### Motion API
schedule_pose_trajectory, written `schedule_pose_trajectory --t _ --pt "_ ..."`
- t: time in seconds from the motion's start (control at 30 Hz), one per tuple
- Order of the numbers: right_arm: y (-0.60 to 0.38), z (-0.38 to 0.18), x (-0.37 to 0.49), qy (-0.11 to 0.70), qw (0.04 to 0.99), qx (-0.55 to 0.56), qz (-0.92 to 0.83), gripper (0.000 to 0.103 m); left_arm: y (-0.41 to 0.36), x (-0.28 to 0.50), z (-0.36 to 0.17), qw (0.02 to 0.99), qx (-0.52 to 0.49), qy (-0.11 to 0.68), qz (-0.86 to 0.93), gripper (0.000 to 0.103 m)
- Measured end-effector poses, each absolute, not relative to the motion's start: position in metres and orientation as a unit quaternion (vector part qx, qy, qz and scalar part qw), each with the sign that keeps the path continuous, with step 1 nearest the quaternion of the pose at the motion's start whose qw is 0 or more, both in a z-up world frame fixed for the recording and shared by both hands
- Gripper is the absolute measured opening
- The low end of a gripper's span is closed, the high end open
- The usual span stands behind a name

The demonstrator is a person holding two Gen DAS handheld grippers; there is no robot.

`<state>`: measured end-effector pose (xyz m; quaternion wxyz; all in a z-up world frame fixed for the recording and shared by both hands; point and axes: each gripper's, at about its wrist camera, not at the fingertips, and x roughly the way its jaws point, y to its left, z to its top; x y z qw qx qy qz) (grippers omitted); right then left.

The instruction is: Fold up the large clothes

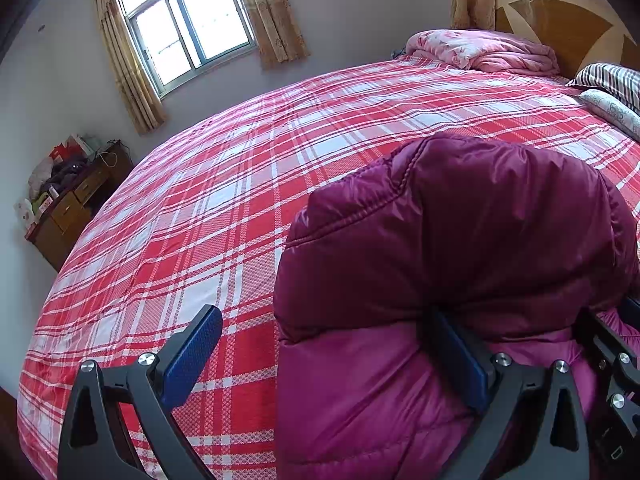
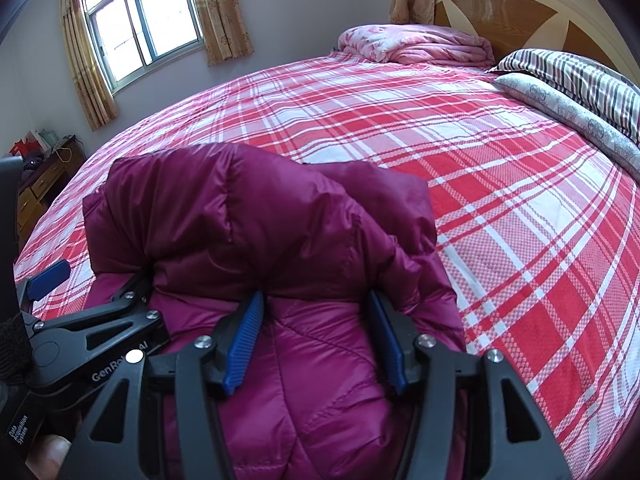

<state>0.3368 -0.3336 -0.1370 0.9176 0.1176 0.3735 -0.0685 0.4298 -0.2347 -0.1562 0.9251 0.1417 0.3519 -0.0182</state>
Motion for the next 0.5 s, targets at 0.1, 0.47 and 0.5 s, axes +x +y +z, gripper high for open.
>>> schedule_pose_trajectory --t 0.1,0.47,0.5 --pt "-0.334 -0.137 0.337 0.374 0.918 0.117 -0.068 0.057 -0.234 0.43 -0.156 0.925 0.138 0.355 -0.022 0.102" --pt "-0.39 -0.116 0.291 0.342 0.918 0.197 -0.039 0.085 -0.161 0.374 -0.122 0.924 0.018 0.362 -0.122 0.102" --pt "-0.395 -0.119 0.291 0.35 0.915 0.198 -0.04 0.085 -0.16 0.371 -0.126 0.921 0.022 0.366 -0.129 0.102"
